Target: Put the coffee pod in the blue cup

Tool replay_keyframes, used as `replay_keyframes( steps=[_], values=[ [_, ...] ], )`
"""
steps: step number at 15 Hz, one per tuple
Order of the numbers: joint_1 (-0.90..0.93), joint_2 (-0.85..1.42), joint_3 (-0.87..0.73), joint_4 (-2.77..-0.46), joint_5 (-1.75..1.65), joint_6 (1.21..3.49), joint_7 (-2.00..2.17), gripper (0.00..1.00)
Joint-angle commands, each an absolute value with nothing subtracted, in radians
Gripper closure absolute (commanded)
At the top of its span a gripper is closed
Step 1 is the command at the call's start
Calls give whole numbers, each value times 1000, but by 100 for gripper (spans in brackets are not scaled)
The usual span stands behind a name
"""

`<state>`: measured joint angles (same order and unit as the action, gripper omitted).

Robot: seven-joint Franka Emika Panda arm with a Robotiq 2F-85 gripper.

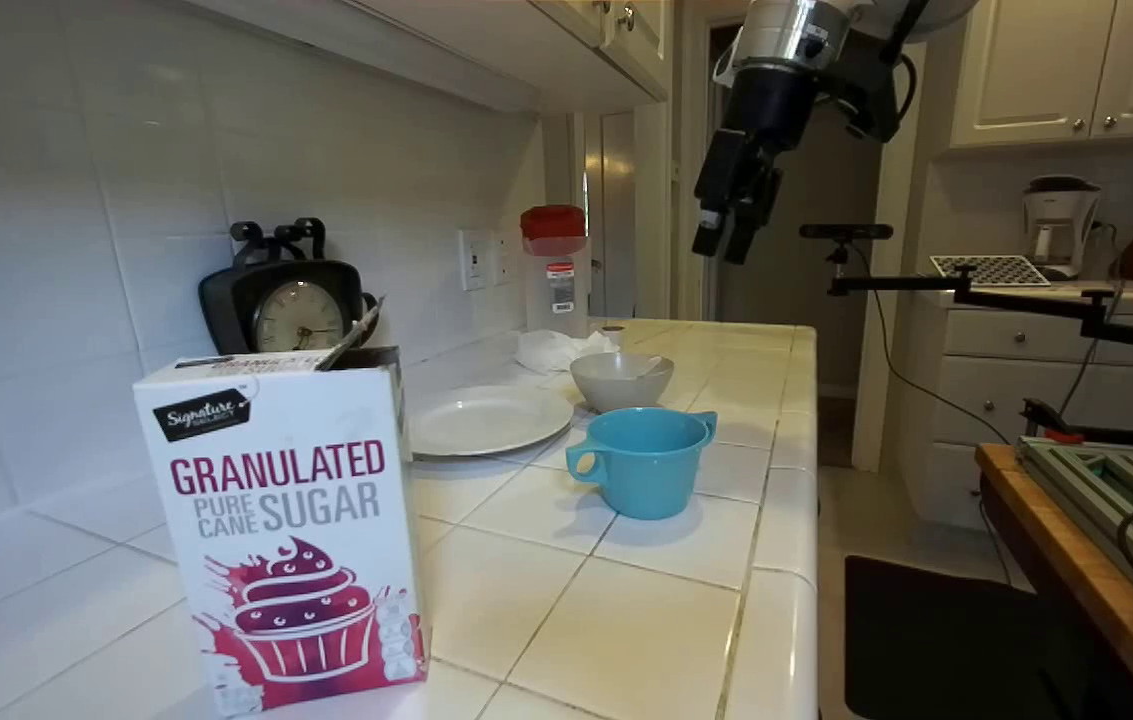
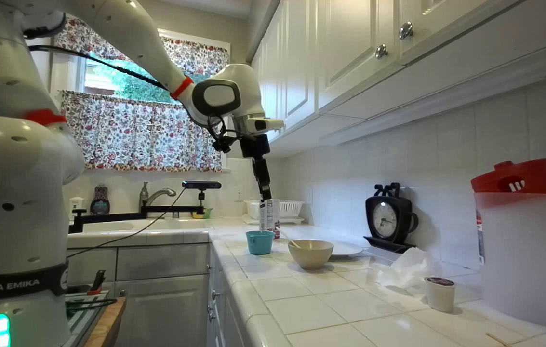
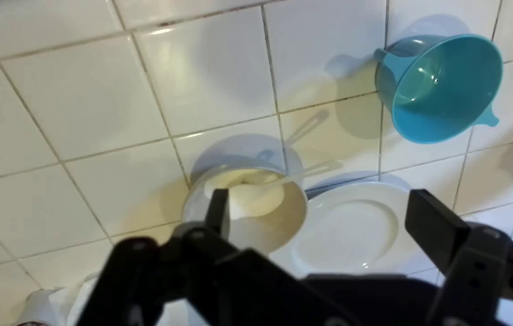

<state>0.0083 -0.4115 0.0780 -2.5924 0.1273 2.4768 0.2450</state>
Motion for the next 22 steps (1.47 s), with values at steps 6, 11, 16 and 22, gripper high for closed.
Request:
replay_keyframes(
  steps=[6, 11, 16, 22],
  values=[
    [-39, -310, 30, -2525, 134, 2403, 257, 0],
    [-99, -188, -58, -2404, 161, 2329, 265, 0],
    [-150, -49, -131, -2273, 177, 2296, 283, 0],
    [-189, 119, -188, -2124, 160, 2358, 357, 0]
  ],
)
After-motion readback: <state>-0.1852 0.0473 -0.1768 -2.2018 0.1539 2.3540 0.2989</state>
